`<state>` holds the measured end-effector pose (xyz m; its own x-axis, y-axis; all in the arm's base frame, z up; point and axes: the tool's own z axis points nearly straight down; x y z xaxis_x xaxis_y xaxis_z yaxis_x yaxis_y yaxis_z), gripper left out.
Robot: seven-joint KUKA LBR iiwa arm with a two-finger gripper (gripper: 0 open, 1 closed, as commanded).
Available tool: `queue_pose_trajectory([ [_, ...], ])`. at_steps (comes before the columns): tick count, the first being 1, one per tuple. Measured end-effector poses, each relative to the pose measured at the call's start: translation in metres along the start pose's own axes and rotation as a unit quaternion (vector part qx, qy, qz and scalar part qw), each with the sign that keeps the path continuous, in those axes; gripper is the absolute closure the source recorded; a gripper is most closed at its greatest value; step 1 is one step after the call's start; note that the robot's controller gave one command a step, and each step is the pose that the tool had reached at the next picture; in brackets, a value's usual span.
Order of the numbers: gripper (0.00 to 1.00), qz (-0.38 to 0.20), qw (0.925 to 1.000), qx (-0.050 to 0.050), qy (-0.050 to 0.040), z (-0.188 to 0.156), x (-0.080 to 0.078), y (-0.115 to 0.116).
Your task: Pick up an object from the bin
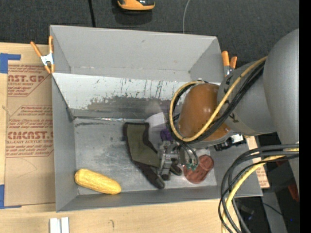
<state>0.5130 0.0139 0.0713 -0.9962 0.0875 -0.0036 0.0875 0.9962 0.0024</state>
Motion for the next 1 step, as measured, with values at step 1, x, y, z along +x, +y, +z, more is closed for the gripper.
queue_pose_trajectory([
  [1, 1.0, -0.004, 1.0, 0.001, 0.0058, -0.0439, 0.0111, -0.0077],
])
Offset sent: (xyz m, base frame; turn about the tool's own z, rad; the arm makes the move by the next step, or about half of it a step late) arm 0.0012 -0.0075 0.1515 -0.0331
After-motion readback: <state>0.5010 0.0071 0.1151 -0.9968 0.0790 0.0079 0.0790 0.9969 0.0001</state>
